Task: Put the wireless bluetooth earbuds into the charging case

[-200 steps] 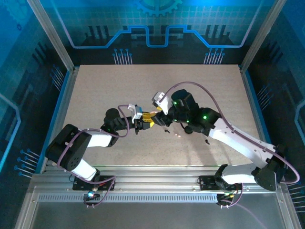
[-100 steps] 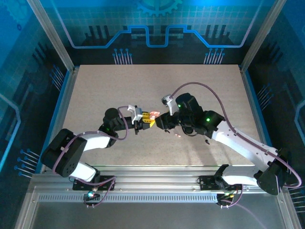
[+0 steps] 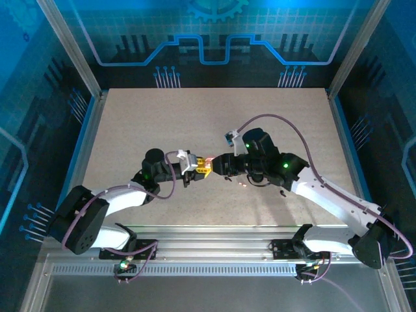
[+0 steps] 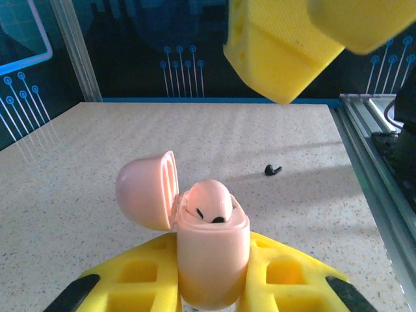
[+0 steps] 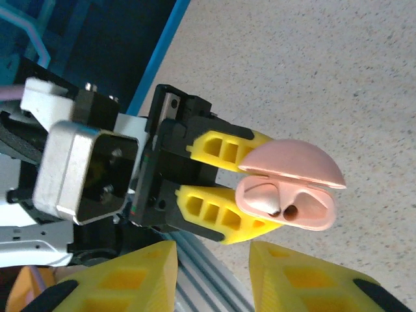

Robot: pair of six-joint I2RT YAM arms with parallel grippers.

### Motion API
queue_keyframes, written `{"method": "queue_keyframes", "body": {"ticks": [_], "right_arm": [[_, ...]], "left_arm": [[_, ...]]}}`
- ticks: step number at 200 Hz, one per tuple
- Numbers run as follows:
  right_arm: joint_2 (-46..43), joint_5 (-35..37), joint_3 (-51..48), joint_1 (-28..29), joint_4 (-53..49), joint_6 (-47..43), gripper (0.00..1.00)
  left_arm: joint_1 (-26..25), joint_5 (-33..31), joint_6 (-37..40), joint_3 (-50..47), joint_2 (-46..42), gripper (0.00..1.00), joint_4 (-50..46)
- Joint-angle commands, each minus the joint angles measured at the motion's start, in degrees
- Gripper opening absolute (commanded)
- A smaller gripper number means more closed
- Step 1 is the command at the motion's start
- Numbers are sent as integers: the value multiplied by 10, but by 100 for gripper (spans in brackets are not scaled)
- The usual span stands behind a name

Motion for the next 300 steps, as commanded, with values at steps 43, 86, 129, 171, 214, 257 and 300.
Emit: {"method": "queue_keyframes", "body": {"ticks": [43,86,129,171,214,257,300], "right_arm": [[29,-35,-3,-8,24,62,31],[41,-39,-2,-9,15,61,26],[45,-21,0,-15,-1,56,28],[48,-24,-5,-21,4,61,30],[61,-34,-2,-22,12,57,27],[74,-42,4,-21,12,52,24],[76,-45,4,-22,9,49,22]], "left_arm": [[-10,-16,41,-4,-24,9,-32],[-12,-20,42,-5,-30,8,-33],[-14,-24,47,-2,-38,9,-48],[-15,-26,49,-1,-40,9,-52],[-15,-28,50,0,-45,9,-53],[-16,-31,52,1,-51,9,-58],[-16,-32,53,2,-51,9,-60]]}}
